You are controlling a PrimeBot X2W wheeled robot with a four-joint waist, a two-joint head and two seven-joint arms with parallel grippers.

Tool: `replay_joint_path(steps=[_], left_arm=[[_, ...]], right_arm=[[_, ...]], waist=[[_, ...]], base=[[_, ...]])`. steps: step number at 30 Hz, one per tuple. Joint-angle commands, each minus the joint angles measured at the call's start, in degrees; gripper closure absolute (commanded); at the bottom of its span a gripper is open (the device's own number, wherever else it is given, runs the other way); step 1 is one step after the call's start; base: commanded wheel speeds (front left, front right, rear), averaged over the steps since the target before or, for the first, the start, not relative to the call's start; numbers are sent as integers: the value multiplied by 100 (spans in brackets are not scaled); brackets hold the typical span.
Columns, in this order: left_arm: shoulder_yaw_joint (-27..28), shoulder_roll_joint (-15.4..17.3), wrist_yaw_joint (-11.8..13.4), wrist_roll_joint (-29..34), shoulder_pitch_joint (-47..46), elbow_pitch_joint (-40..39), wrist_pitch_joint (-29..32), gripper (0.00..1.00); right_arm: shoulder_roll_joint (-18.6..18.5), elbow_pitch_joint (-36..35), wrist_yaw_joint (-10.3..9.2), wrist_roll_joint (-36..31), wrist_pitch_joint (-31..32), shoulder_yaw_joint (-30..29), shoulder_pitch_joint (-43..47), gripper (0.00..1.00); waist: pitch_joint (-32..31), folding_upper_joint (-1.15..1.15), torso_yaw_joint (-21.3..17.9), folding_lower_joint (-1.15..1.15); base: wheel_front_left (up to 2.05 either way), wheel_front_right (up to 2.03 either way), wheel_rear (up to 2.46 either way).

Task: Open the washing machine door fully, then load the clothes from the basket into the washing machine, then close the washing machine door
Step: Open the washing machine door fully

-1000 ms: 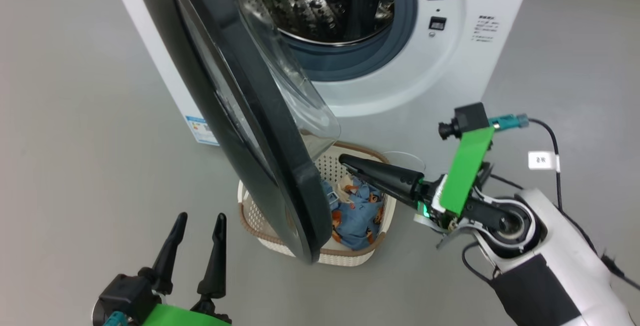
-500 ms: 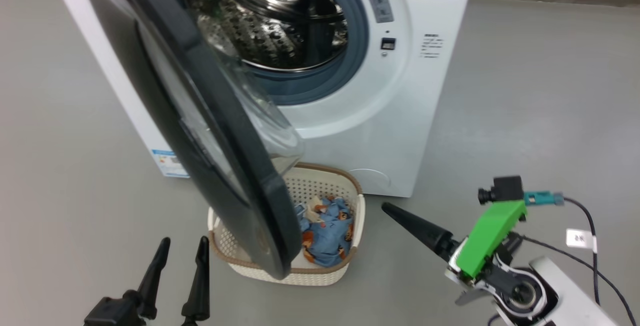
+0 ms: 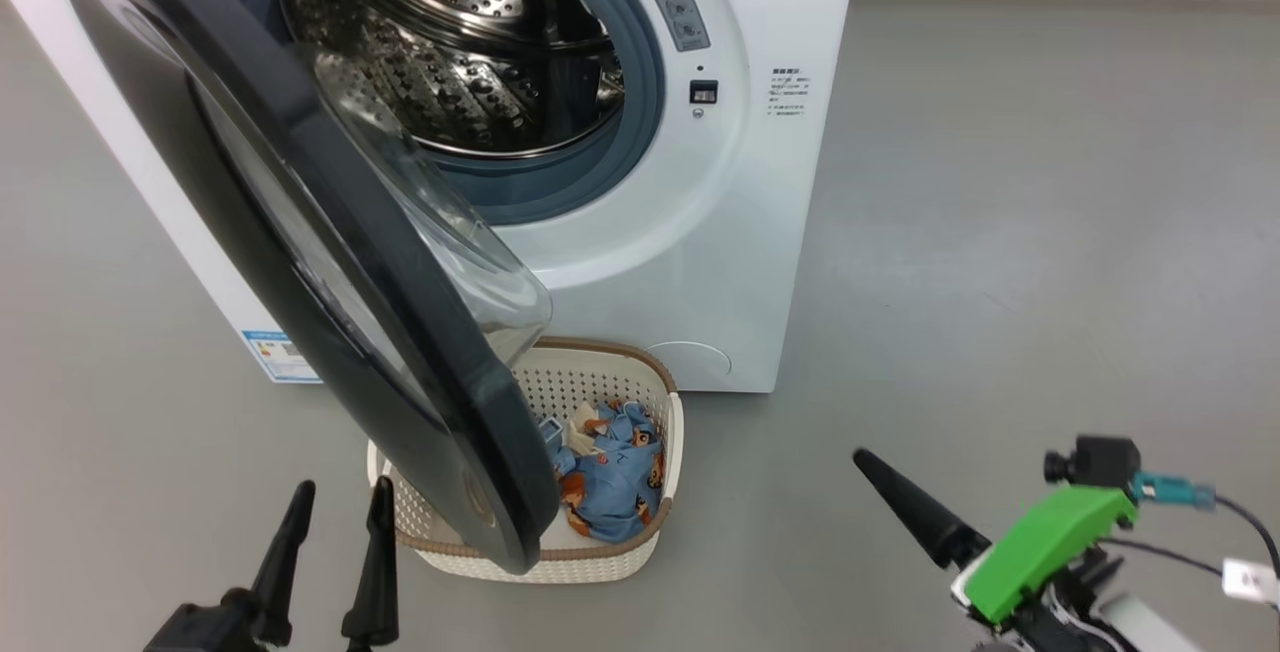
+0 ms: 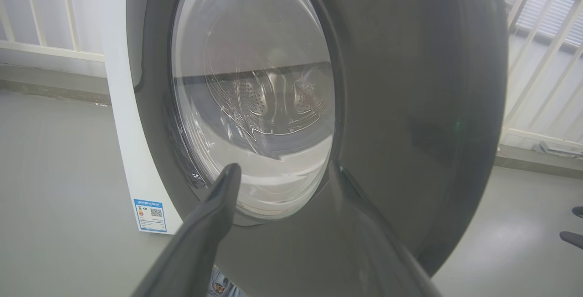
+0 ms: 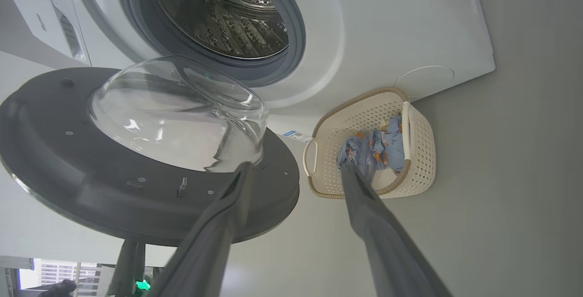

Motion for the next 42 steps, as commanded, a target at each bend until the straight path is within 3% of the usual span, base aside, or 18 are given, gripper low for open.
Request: replay_joint_path(steps=[1,10,17,30,42], left_arm=[[207,46,3,54,-3,-178,-36,0],[268,34,3,39,96,-229,-36,0],[311,40,3,39,104,-254,-36,0],[325,31,3,42,42,-286,-36,0],[337,27,3,62,25,-251,-36,0]], right_arm=[[-99,-105,34,-104,-113,71,43,0],[-294,268,34,-98,-1609,173,294,0],[-416,448,34,-518,-1986,22,402,0],[135,81,34,-3196,-1995,-1662,827,0],[622,-443,34,-5261,-1995,-2647,1236,0]], waist=[[-16,0,-14,0],[-52,0,-37,0],[-43,0,-66,0],[128,0,-66,0],[72,0,-13,0]], base=[[0,0,0],[0,0,0],[0,0,0],[0,0,0],[0,0,0]])
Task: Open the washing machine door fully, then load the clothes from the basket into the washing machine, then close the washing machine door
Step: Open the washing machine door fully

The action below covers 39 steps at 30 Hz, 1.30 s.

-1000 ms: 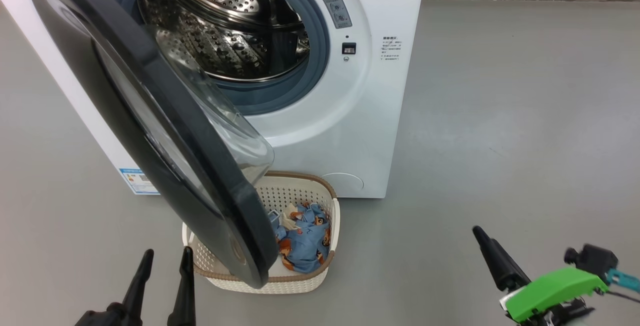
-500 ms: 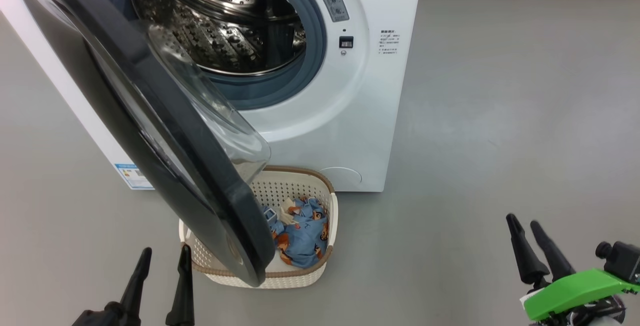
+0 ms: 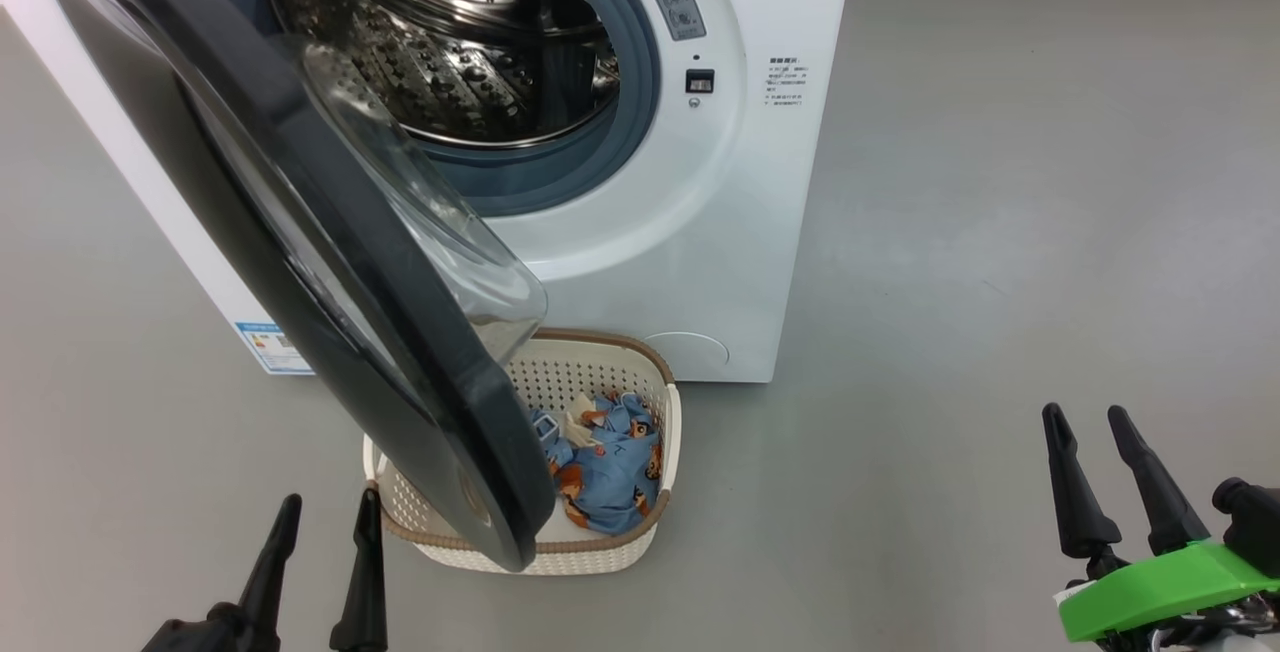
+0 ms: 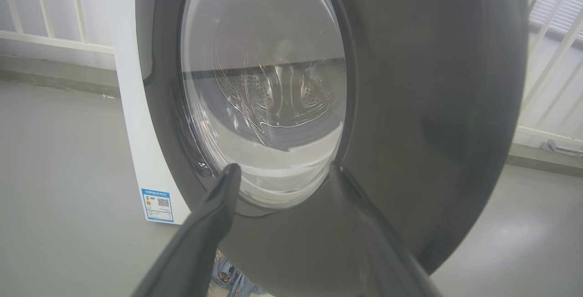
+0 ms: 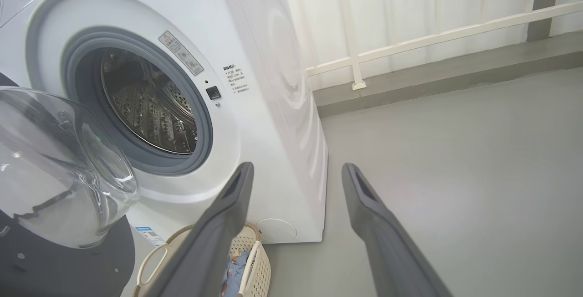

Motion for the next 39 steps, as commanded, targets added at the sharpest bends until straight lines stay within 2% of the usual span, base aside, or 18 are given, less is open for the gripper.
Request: replay_joint_path(steps=[1,18,19,20,21,25,31,36,39], left_arm=[[200,37,3,65,-160,-132,-36,0],[204,56,3,49,-147,-126,-36,0],[202,50,3,40,-158,-128,-36,19],[206,42,3,30,-180,-166,-36,57],[222,27,3,-10,-203,-213,-36,100],[383,-18,3,-53,-311,-561,-36,100],[498,-82,3,105,-412,-1614,-36,100],[47,-130,3,269,-471,-2638,-36,100],[-486,-129,3,349,-462,-2839,-36,100]], right_arm=[[-45,-186,33,-262,-69,14,104,0],[127,-132,33,-552,-70,-138,306,0],[127,-138,33,-563,-70,-137,312,0],[128,-146,33,-573,-70,-140,318,0],[132,-155,33,-581,-70,-147,325,0],[158,-187,33,-581,-70,-180,331,0],[173,-253,33,-613,-70,-160,320,0],[169,-295,33,-595,-70,-183,314,0],[174,-311,33,-599,-70,-207,306,0]], waist=[[-25,0,20,0],[-48,0,33,0],[-53,0,37,0],[-56,0,43,0],[-58,0,50,0],[-57,0,77,0],[-50,0,74,0],[-6,0,77,0],[26,0,68,0]], base=[[0,0,0],[0,0,0],[0,0,0],[0,0,0],[0,0,0],[0,0,0],[0,0,0],[0,0,0],[0,0,0]])
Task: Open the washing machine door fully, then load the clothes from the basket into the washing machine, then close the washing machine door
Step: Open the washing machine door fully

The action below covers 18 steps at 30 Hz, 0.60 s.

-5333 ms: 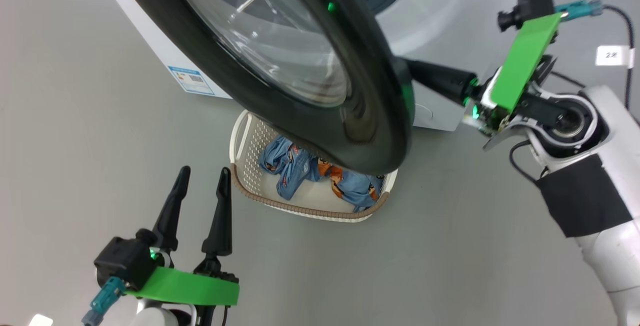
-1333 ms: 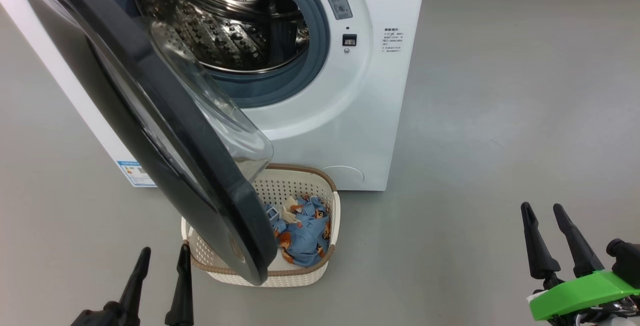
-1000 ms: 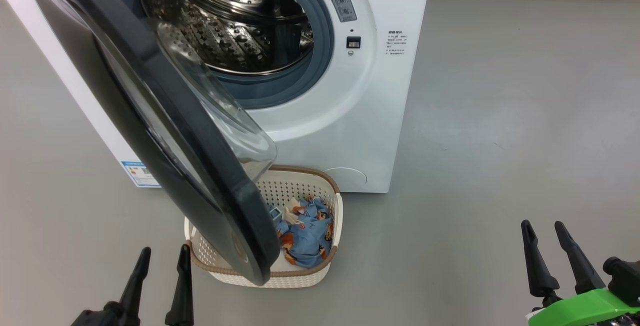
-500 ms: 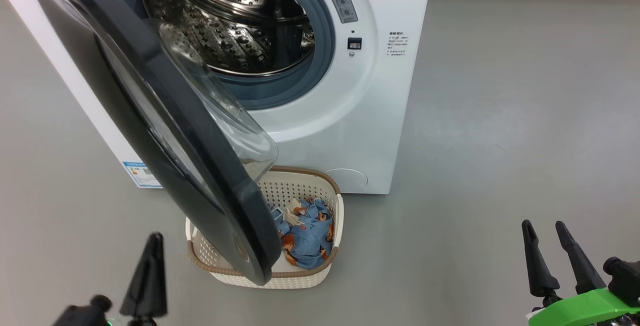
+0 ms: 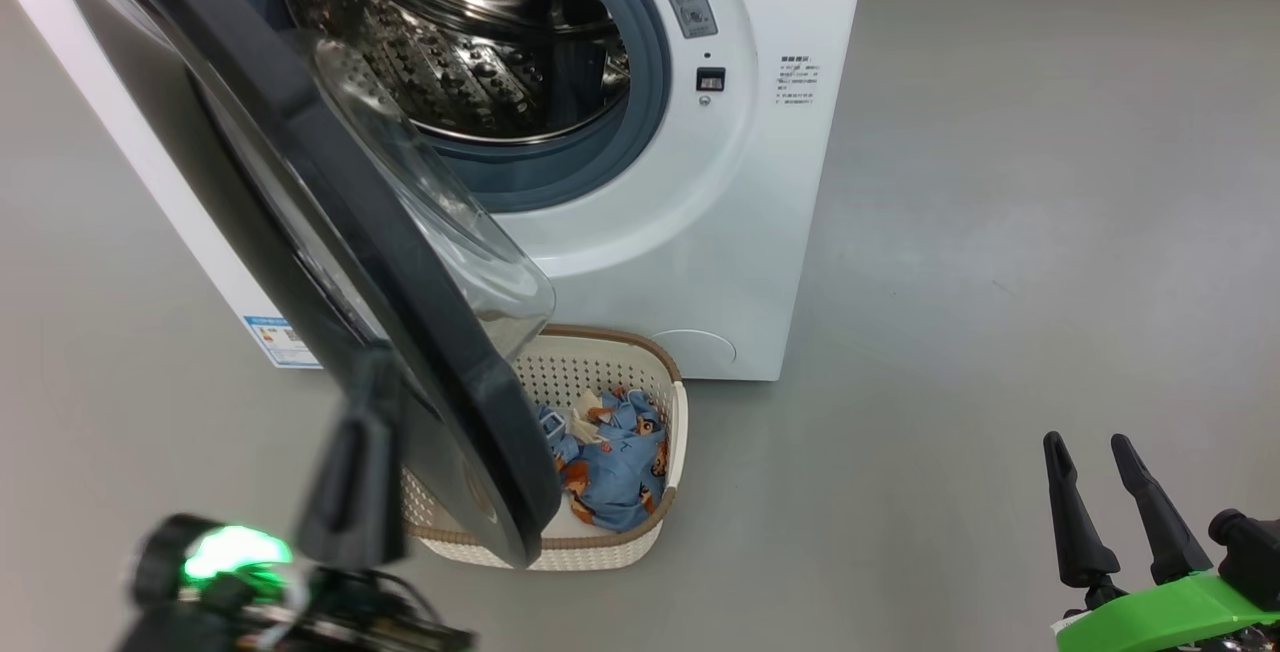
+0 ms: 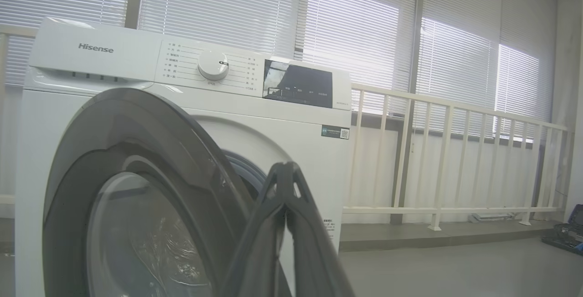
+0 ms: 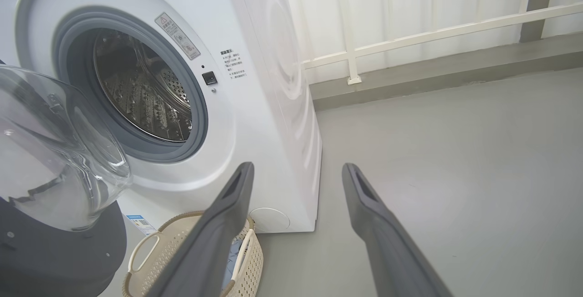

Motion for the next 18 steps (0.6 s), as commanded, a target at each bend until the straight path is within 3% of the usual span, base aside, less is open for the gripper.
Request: replay_joint_path(steps=[1,6,18], left_arm=[[-65,1,3,69,-212,-163,-29,100],[-711,-37,3,-58,-404,55,-29,100],[-1223,-88,3,-340,-731,1254,-29,100]], right_arm=[[-78,-159,33,-75,-70,70,-33,0],[-75,-153,33,-48,-70,78,-85,0],[-66,-192,33,-45,-70,120,-188,0]], waist=[[25,0,-12,0],[89,0,-54,0],[179,0,-149,0]], base=[[0,0,0],[0,0,0],[0,0,0]])
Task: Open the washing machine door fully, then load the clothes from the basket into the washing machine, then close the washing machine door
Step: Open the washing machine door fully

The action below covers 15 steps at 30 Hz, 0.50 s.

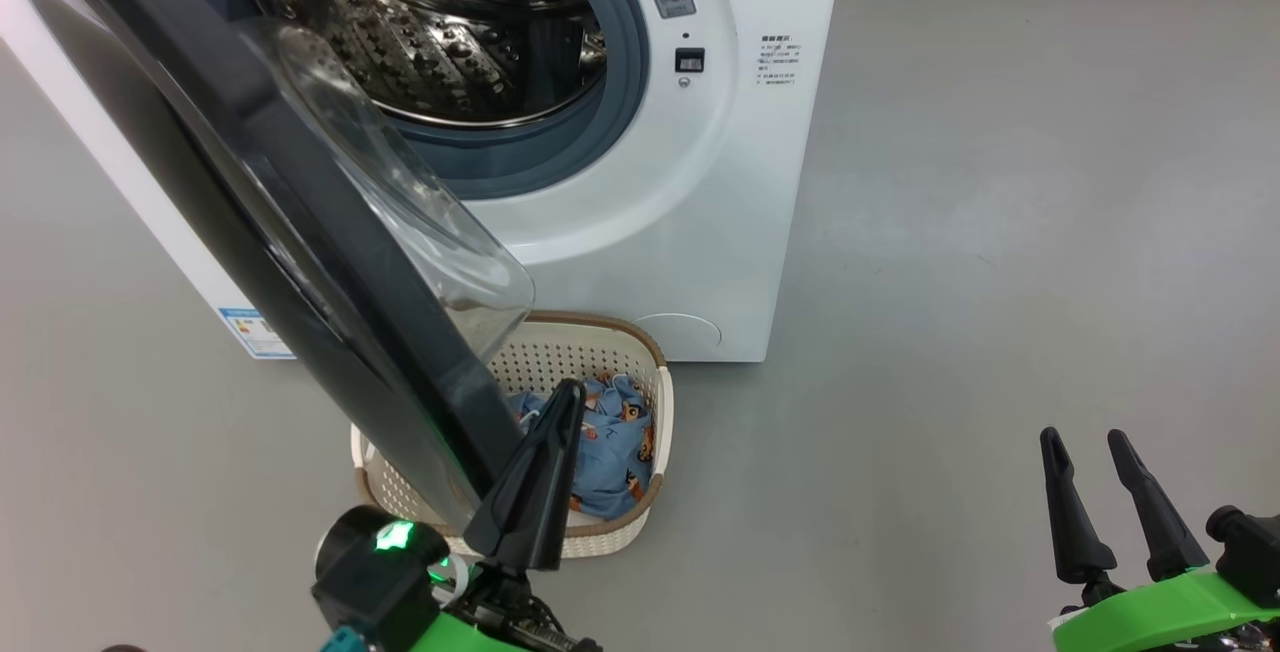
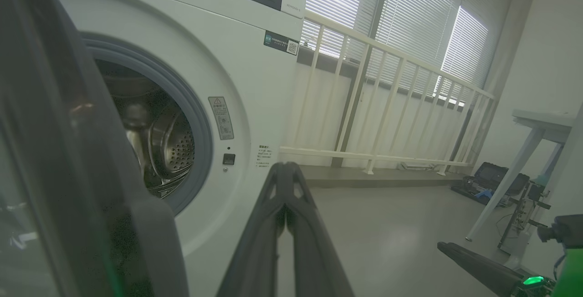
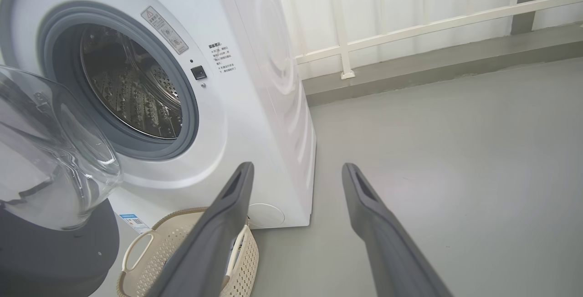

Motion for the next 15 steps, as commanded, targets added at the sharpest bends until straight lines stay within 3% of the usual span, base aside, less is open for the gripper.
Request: replay_joint_path(steps=[1,15], left_arm=[[149,4,3,-32,-238,-61,-31,100],[399,-3,3,-352,-563,1084,-31,100]], right_arm=[[-87,-156,33,-47,-70,109,-177,0],[-130,-212,33,-40,-70,155,-256,0]], waist=[[10,0,-6,0],[37,0,-2,0]], base=[[0,0,0],[0,0,0]])
